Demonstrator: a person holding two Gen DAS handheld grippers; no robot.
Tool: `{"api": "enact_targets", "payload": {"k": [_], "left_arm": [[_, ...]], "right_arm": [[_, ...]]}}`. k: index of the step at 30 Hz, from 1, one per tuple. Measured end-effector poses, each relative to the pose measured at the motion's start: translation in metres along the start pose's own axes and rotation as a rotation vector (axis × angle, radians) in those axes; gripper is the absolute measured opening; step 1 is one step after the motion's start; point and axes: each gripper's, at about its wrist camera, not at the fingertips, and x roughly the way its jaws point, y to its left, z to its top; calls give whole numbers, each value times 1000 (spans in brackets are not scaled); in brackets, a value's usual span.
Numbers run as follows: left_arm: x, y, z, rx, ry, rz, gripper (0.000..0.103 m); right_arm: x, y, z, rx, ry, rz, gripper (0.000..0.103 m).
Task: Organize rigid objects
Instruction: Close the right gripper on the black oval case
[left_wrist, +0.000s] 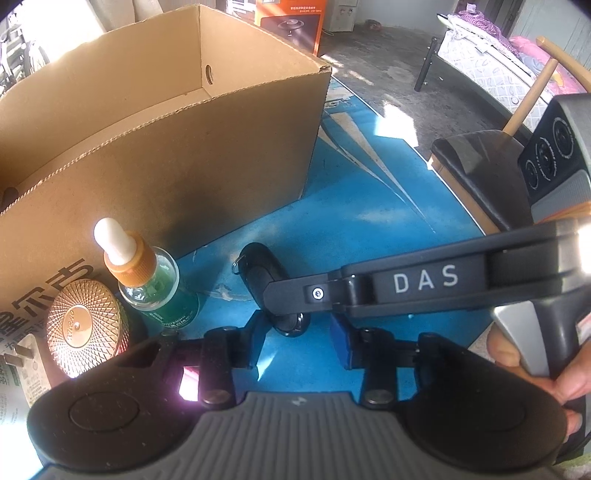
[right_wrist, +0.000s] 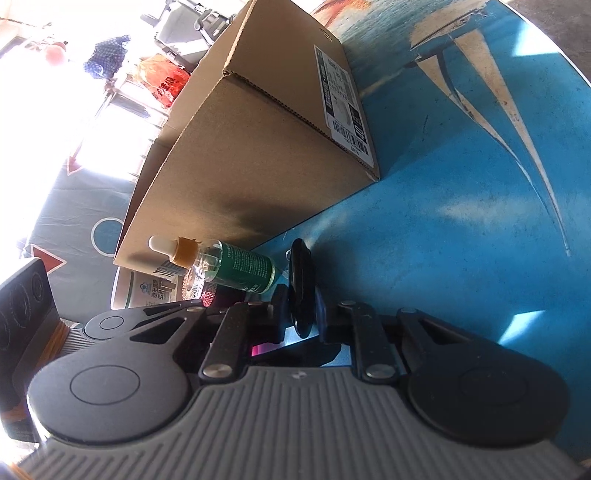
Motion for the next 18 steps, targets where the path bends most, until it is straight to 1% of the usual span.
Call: {"api": "enact_targets", "payload": {"k": [8, 13, 18], "left_arm": [[-11, -3, -1, 17, -24, -15, 39], [-26, -12, -5, 46, -46, -20, 39], [-52, -20, -13, 73, -96, -32, 39]], "right_arm": [[-5, -4, -5, 34, -29, 6, 14], [-21, 1, -14, 36, -63, 13, 14], [-45, 16, -24, 11, -109, 18, 14]]}}
